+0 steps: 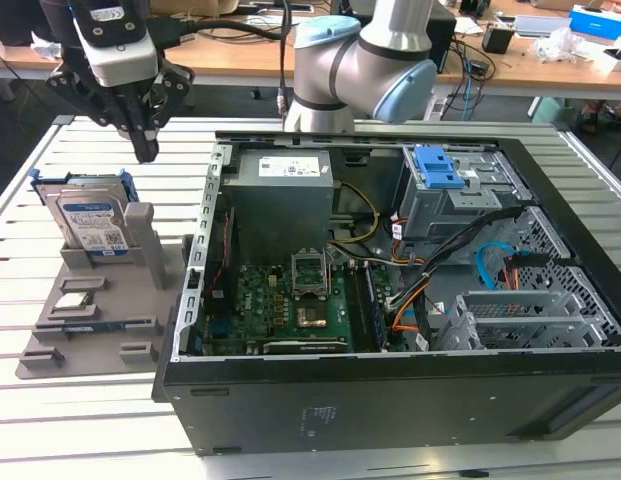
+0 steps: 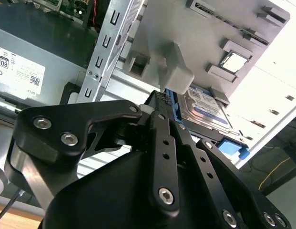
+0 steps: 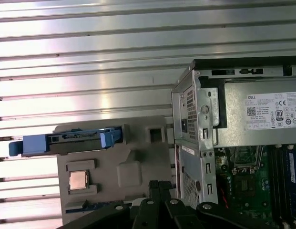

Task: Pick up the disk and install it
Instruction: 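Reach for the disk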

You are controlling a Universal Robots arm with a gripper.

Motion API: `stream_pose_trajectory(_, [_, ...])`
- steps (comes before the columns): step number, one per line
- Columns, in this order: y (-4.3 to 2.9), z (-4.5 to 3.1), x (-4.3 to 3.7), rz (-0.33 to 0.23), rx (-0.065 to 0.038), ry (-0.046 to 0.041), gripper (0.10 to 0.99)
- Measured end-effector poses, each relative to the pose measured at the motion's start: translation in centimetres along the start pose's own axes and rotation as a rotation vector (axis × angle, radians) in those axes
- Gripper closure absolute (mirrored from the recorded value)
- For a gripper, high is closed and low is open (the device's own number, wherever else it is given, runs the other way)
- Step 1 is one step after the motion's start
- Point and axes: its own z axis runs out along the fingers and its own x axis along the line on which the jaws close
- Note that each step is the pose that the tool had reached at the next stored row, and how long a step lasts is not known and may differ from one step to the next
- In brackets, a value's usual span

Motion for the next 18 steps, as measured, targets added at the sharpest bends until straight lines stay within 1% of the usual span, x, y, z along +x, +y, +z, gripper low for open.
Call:
stream_pose_trajectory(2, [-0.02, -0.01, 0.25, 0.000, 0.000, 0.0000, 0.980])
stream_pose_trajectory(9, [-0.14, -0.04, 1.86, 0.000, 0.000, 0.0000, 0.980])
stream_pose_trajectory(18, [-0.23, -0.06, 2.97, 0.000, 0.000, 0.0001, 0.980])
